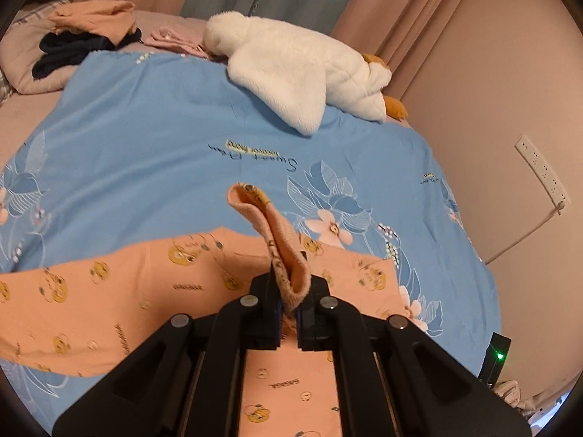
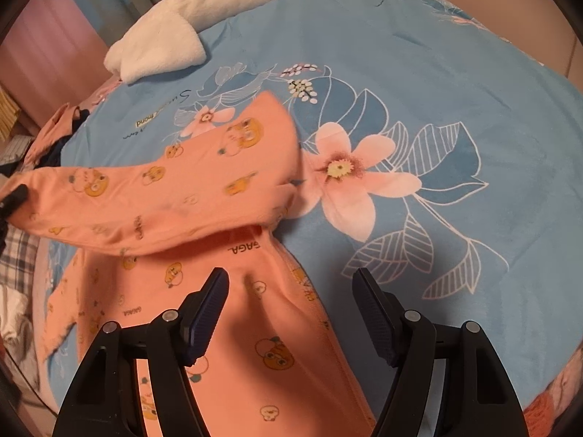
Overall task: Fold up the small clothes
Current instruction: 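Grasp the cuff of the other sleeve with the left gripper, then fold the held sleeve across the onesie body with the left gripper, release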
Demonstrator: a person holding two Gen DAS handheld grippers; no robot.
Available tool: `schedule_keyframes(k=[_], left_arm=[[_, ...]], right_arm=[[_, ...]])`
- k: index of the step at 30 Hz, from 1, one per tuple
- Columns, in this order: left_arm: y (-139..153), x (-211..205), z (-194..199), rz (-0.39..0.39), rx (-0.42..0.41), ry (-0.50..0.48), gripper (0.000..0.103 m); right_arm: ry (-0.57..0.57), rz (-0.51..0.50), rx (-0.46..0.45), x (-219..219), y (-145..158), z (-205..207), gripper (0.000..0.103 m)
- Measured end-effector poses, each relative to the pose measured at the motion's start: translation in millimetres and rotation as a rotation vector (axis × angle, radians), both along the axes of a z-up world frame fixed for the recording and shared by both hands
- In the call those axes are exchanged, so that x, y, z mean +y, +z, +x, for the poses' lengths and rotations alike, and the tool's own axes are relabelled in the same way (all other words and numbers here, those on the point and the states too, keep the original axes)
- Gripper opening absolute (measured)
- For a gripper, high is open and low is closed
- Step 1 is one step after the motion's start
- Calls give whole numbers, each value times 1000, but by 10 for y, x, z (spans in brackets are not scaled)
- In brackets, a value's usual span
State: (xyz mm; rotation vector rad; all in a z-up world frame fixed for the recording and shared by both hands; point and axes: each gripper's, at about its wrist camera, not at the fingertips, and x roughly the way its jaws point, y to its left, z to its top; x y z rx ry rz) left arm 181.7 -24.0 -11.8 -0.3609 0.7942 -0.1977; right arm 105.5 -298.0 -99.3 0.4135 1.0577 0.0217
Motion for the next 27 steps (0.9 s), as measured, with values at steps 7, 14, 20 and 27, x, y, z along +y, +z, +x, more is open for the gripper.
schedule_keyframes(k=[7,14,20,27], left_arm=[[-7,284,-78,17,-1,50,4],[-143,517,-112,24,27,94,4],[-412,647,-131,37,77,112,4],[-724,740,-114,65,141,130,5]], right_arm=[[9,-1,1,89,-23,58,68],[13,-8,8,151,-54,93,52],[-2,-35,13,140,-71,119,34],[-12,-45,23,120,-97,137,24]])
